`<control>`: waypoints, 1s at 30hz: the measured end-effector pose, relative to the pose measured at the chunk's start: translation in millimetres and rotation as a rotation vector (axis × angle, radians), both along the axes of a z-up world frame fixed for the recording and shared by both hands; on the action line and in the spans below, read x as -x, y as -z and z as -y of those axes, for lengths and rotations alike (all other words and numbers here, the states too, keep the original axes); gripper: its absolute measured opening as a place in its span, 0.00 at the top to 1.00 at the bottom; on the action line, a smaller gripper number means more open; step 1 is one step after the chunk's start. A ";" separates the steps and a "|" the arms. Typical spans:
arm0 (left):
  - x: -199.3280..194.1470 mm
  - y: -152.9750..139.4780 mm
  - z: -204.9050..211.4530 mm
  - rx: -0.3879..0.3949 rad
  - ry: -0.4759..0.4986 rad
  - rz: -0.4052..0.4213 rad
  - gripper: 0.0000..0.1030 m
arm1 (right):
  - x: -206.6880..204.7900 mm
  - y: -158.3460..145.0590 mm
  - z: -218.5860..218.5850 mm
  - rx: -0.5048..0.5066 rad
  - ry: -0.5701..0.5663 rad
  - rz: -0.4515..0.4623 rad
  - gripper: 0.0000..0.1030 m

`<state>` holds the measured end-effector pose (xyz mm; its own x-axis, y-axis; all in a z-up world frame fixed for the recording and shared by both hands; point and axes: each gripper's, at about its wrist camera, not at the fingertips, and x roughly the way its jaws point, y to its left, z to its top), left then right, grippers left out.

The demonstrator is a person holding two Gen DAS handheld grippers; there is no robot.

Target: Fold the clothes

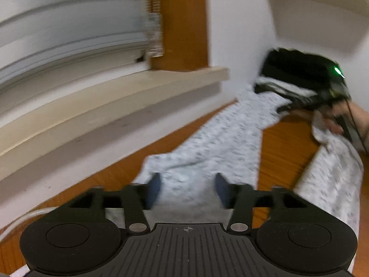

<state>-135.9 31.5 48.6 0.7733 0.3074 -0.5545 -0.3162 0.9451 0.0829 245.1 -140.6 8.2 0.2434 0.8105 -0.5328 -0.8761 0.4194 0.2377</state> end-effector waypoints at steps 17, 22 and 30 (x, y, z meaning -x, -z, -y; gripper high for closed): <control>-12.8 -7.5 -48.1 0.060 -0.064 0.046 0.99 | -0.6 0.4 0.7 0.001 0.003 0.005 0.39; -6.7 8.3 -54.9 0.047 -0.097 0.020 0.99 | -4.2 0.9 2.3 -0.004 0.006 -0.006 0.39; 18.1 1.6 -62.9 0.078 -0.170 0.187 0.99 | -19.4 -1.4 24.8 -0.080 0.144 -0.043 0.39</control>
